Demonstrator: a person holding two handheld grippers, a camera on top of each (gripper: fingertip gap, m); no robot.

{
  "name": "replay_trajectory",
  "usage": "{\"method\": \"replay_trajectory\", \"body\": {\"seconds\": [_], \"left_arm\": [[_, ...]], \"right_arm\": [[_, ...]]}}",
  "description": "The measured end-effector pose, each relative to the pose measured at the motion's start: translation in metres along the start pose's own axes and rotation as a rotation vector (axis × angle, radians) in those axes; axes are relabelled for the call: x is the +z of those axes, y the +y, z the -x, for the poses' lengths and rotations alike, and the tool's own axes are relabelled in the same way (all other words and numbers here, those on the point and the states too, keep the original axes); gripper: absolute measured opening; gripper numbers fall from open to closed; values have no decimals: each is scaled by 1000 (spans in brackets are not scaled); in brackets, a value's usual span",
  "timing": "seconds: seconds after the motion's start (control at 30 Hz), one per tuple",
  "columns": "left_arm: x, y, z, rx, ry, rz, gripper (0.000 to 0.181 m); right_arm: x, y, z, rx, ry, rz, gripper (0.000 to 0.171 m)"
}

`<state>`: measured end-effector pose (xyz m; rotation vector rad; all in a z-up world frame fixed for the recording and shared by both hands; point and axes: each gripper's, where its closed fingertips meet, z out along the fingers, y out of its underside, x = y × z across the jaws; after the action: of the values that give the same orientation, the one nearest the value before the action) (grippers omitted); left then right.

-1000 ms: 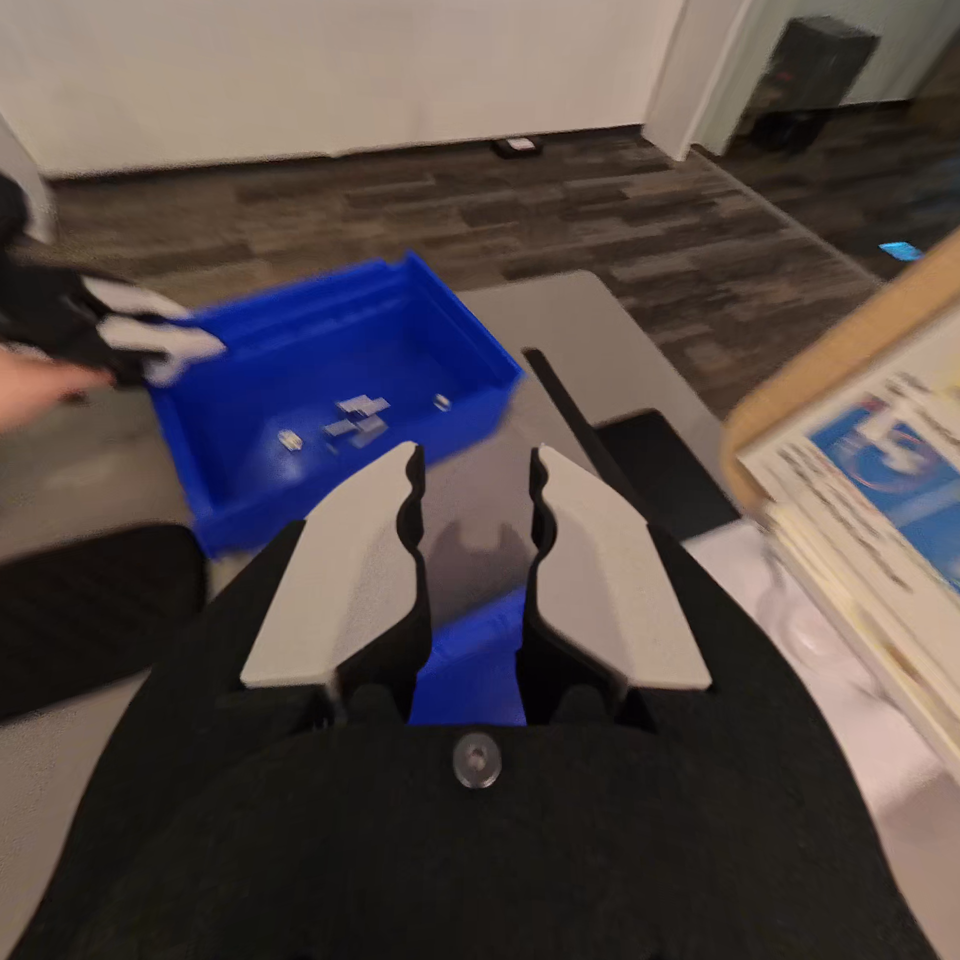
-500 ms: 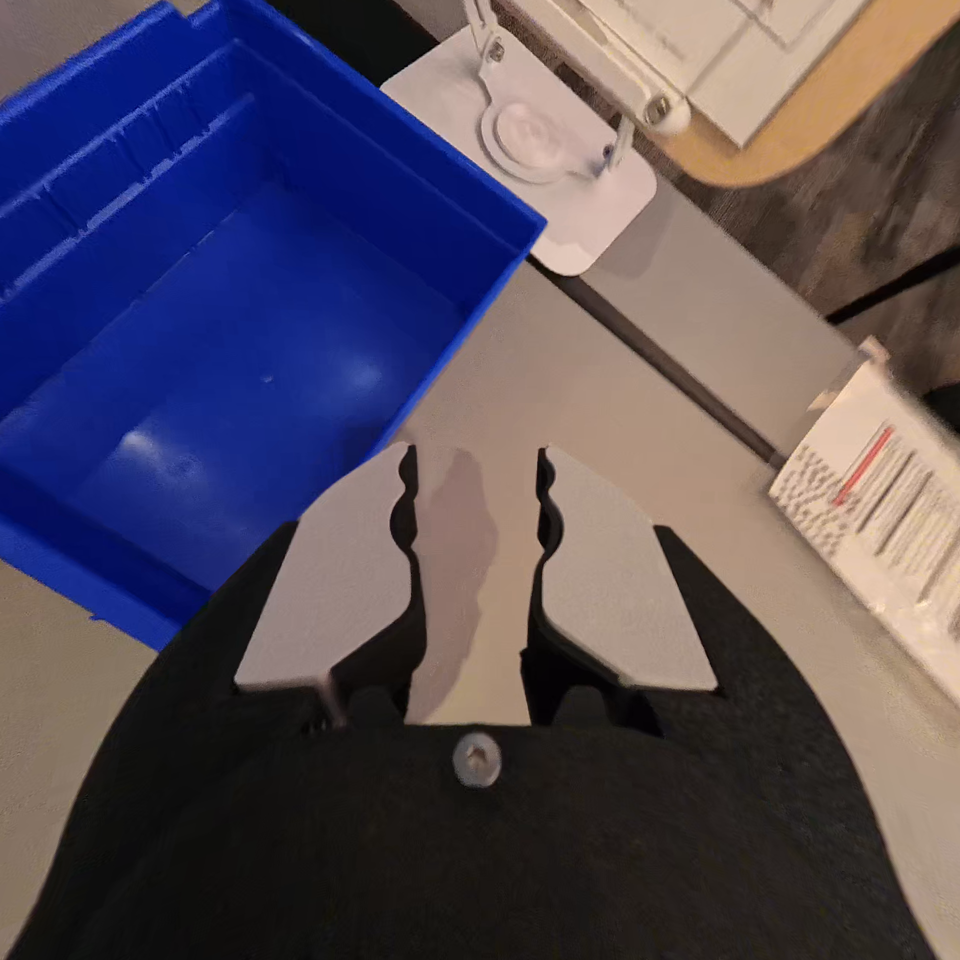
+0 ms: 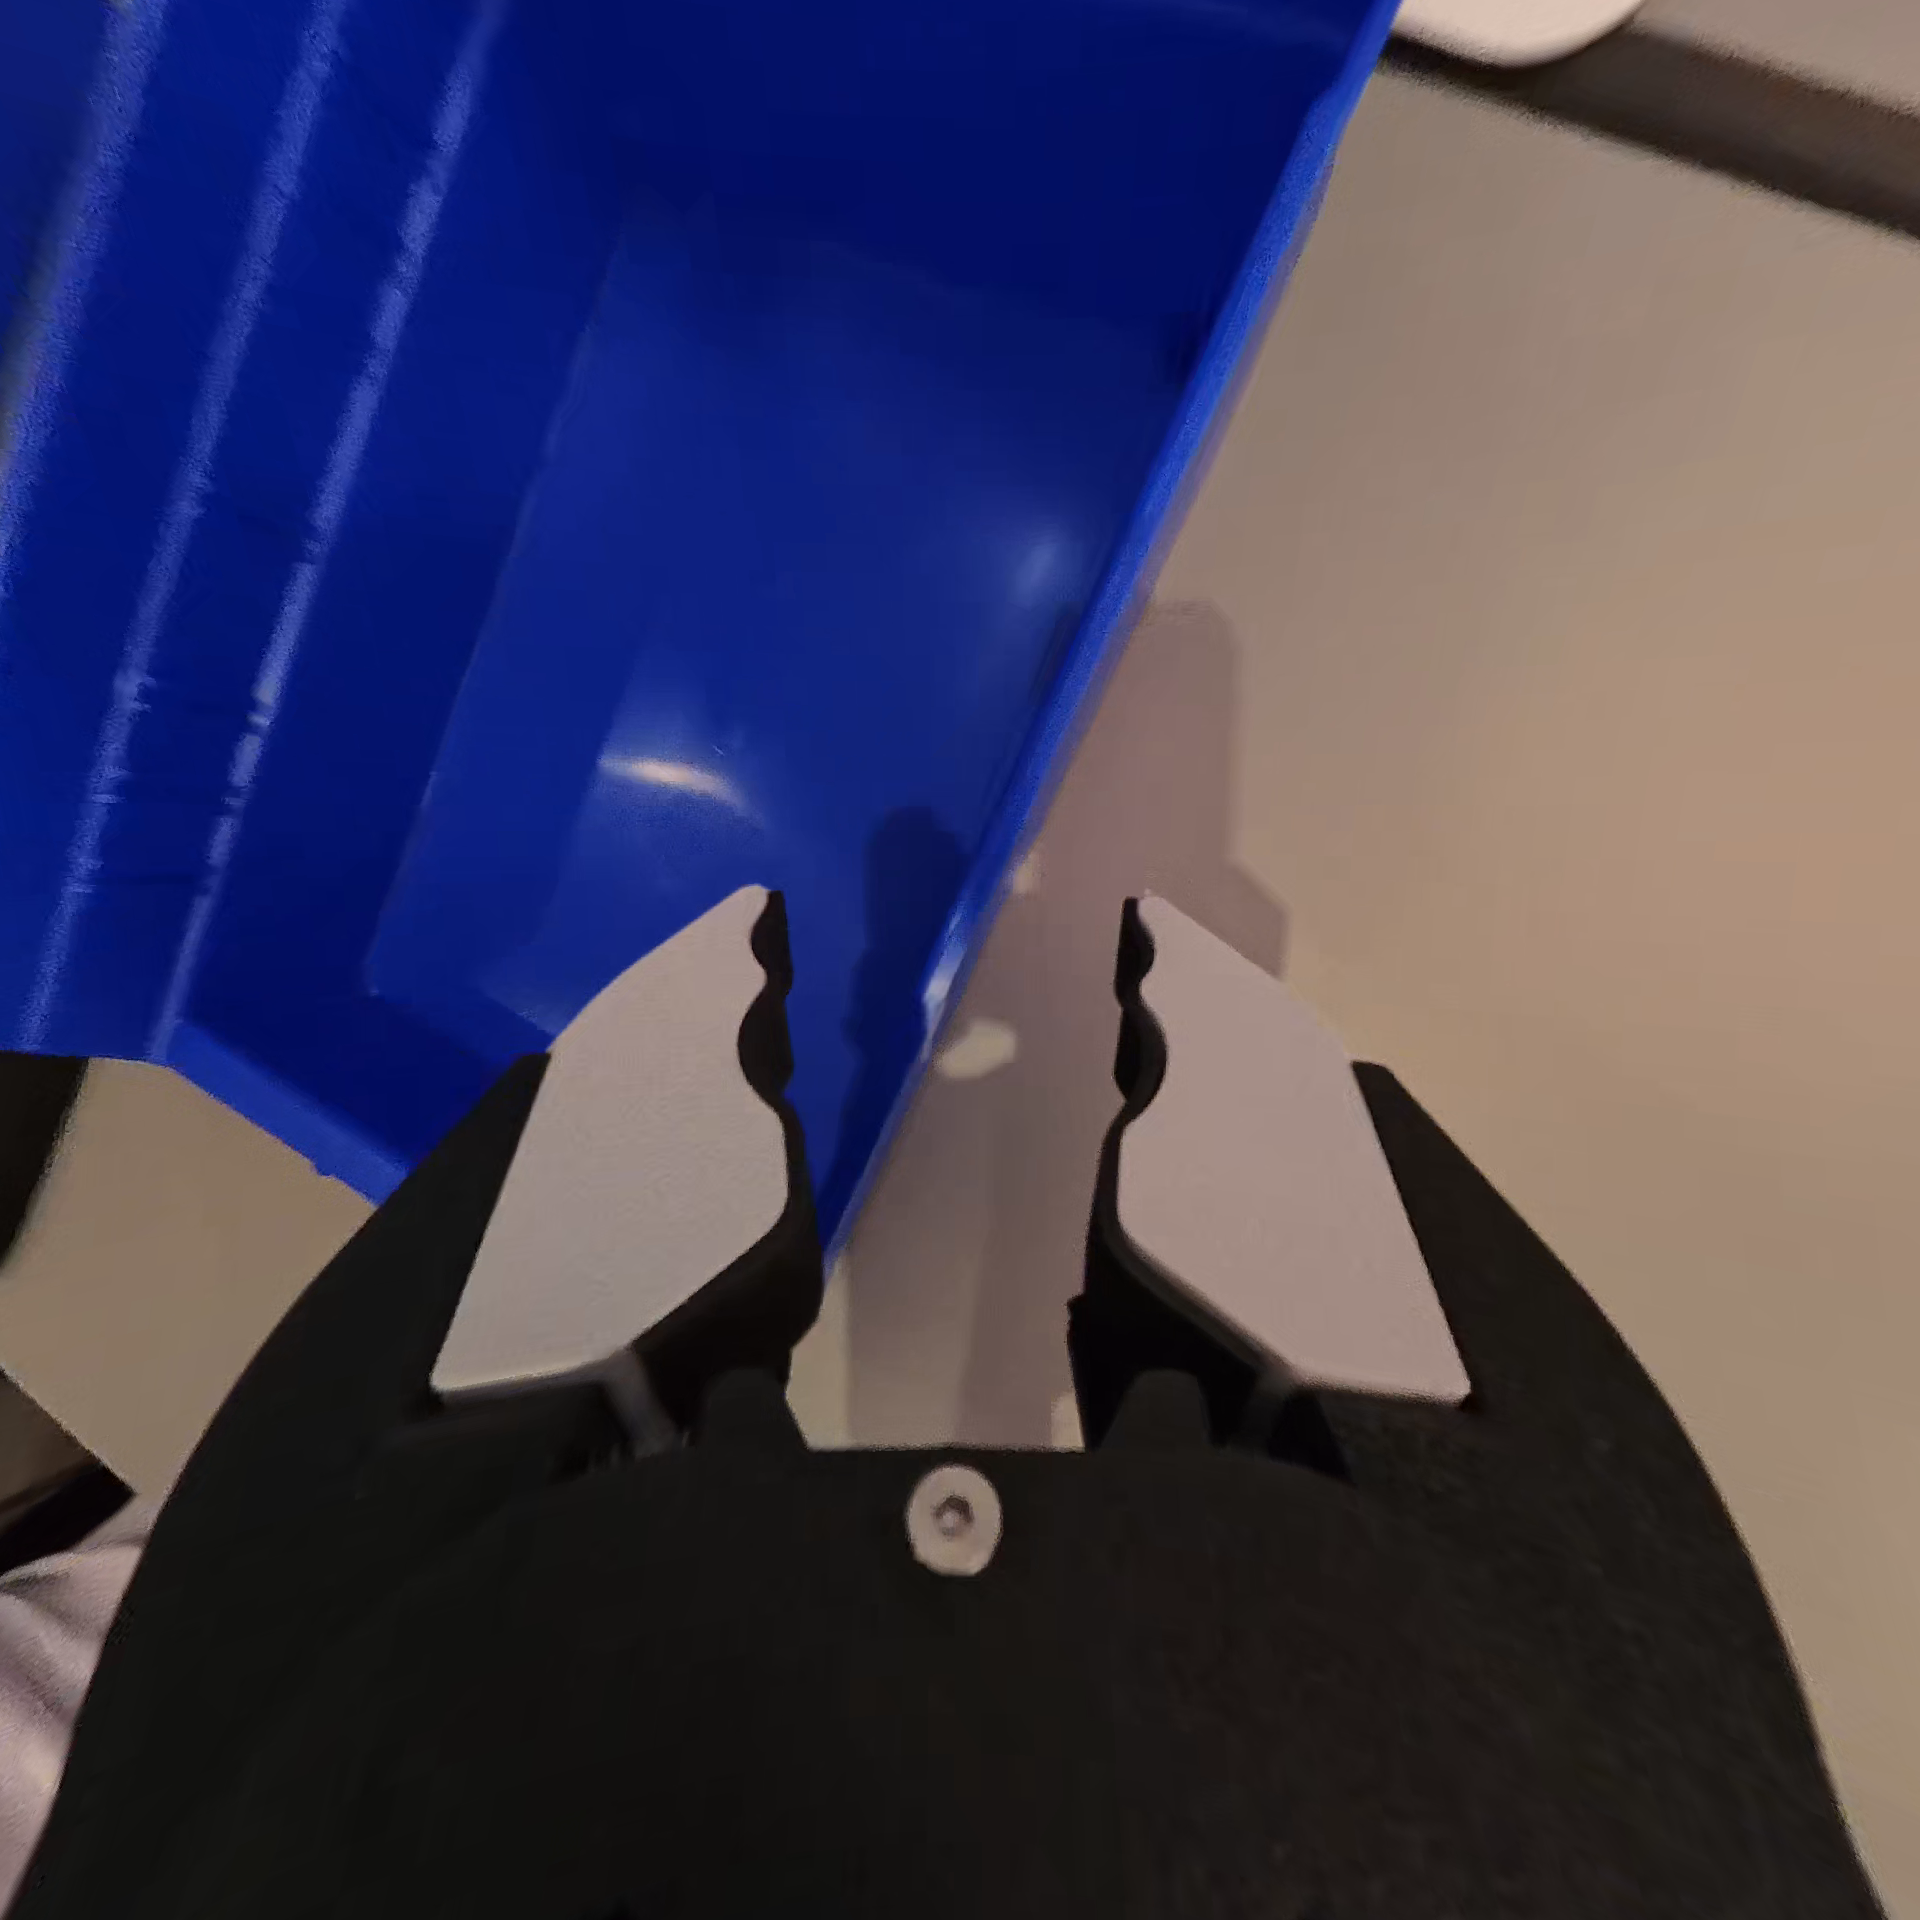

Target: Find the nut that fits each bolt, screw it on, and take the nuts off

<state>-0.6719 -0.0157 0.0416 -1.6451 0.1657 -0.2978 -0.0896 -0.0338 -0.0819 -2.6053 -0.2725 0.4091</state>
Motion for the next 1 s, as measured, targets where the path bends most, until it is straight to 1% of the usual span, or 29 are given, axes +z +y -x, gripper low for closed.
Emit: {"method": "replay_trajectory", "body": {"seconds": [0.03, 0.07, 0.1, 0.2, 0.23, 0.27, 0.33, 0.4, 0.47, 0.5, 0.6, 0.63, 0.8, 1.0], "left_arm": [[-7, -8, -10, 1, 9, -21, 19], [-14, -14, -21, -2, 19, -37, 24], [-21, -19, -34, -9, 34, -51, 31], [-47, -18, -85, -67, 158, -57, 31], [-57, -15, -104, -94, 213, -61, 31], [-67, -11, -120, -108, 253, -73, 29], [-84, -5, -138, -101, 263, -104, 23], [-95, 2, -144, -79, 238, -107, 20], [-100, 11, -144, -83, 225, -59, 18], [-102, 14, -143, -89, 220, -37, 18], [-110, 8, -143, -121, 220, -65, 18], [-113, 4, -144, -131, 221, -86, 18], [-116, -9, -149, -143, 210, -133, 18], [-101, -24, -159, -103, 189, -117, 18]], "right_arm": [[9, 3, -2, -18, 16, 55, 53], [17, 6, 2, -39, -4, 103, 37], [23, 7, 1, -42, 2, 146, 26], [22, 7, -22, -84, 137, 223, 7], [20, 7, -30, -112, 152, 232, 6], [18, 8, -36, -97, 131, 235, 6], [10, 15, -52, -34, 69, 240, 6], [-3, 23, -83, -23, 95, 243, 5], [-21, 35, -123, -13, 164, 243, 5], [-30, 42, -142, 18, 171, 238, 5], [-59, 66, -198, 80, 166, 210, 5], [-69, 76, -217, 69, 172, 206, 5], [-121, 125, -304, 201, 223, 170, 5], [-170, 172, -386, 320, 291, 127, 6]]}}
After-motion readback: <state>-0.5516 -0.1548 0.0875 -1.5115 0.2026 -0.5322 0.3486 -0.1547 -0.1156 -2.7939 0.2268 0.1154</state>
